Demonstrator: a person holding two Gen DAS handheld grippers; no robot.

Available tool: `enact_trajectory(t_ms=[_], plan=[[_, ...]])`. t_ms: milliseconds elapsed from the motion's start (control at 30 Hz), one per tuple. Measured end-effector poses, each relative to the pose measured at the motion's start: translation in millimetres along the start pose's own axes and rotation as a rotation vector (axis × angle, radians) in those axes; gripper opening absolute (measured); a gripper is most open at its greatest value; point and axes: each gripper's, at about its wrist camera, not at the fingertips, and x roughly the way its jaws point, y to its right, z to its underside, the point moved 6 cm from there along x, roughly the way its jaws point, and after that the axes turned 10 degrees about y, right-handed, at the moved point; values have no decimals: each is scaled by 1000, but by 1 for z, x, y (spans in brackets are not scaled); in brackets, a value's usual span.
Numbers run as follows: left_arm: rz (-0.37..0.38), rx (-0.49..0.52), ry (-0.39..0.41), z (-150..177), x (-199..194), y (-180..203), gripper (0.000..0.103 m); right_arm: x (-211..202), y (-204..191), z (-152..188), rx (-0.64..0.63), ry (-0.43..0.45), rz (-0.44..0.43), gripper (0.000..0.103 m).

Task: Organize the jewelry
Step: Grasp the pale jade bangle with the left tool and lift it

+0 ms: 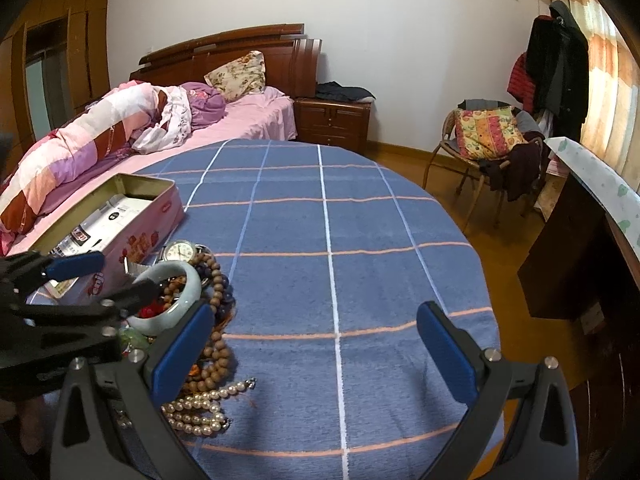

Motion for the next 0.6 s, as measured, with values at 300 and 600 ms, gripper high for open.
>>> enact_trajectory(t_ms=[300,600], plan=[[40,-42,-53,11,13,-3,31,1,-9,4,-23,-3,-9,103],[45,27,-25,8,6,0,8,1,-13,5,-27,-3,-8,103]])
